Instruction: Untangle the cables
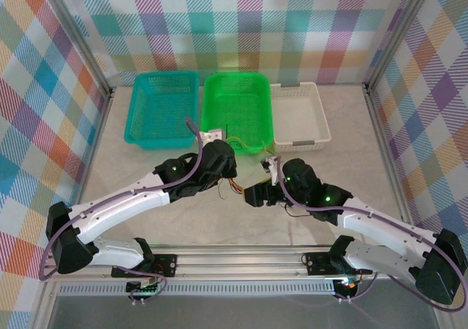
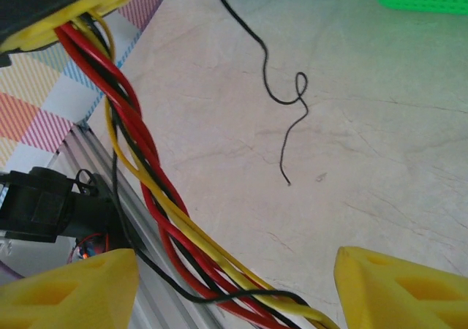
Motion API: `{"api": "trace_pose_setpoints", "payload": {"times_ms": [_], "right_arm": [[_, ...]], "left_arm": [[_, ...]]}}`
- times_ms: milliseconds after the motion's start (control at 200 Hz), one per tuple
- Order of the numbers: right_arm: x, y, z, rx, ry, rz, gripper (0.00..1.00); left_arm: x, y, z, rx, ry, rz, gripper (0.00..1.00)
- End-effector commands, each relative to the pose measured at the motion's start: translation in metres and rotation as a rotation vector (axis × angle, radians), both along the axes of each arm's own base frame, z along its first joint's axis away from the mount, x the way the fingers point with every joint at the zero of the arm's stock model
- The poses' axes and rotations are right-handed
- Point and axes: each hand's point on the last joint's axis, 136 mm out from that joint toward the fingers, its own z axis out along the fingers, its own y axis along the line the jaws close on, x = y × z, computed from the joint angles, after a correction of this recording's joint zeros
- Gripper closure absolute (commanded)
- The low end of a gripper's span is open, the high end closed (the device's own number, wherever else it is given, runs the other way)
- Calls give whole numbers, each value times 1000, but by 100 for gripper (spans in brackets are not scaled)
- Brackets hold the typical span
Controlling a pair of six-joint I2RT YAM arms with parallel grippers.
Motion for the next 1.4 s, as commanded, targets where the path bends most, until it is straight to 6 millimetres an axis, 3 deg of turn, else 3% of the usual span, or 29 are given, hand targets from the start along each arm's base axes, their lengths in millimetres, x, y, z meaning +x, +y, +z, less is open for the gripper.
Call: {"api": "trace_pose_setpoints", "payload": {"times_ms": [0,245,500,760,895,1025,1150,1310,1395], "right_arm": [[-4,10,4,25,-41,52,29],[-6,13,-14,-24,-45,82,35],[-5,24,-21,-41,-41,105,48],[-3,24,-23,-60,-52,95,76],[-4,24,-17,-38,-62,97,100],[-2,23,-9,-17,-83,83,100],[2,17,-4,-13,-110,47,100],[9,9,7,-10,-164,-5,100],[15,3,15,-29,-191,-34,100]], "left_arm": [[3,-1,13,-47,-14,-1,100],[7,9,20,-69,-12,20,100],[7,4,19,-121,14,13,100],[10,13,24,-131,8,33,100],[11,18,28,-148,7,40,100],[12,20,32,-164,7,34,100],[14,21,40,-175,-4,23,74],[12,27,56,-193,-45,4,27],[7,30,68,-205,-73,-21,15]]}}
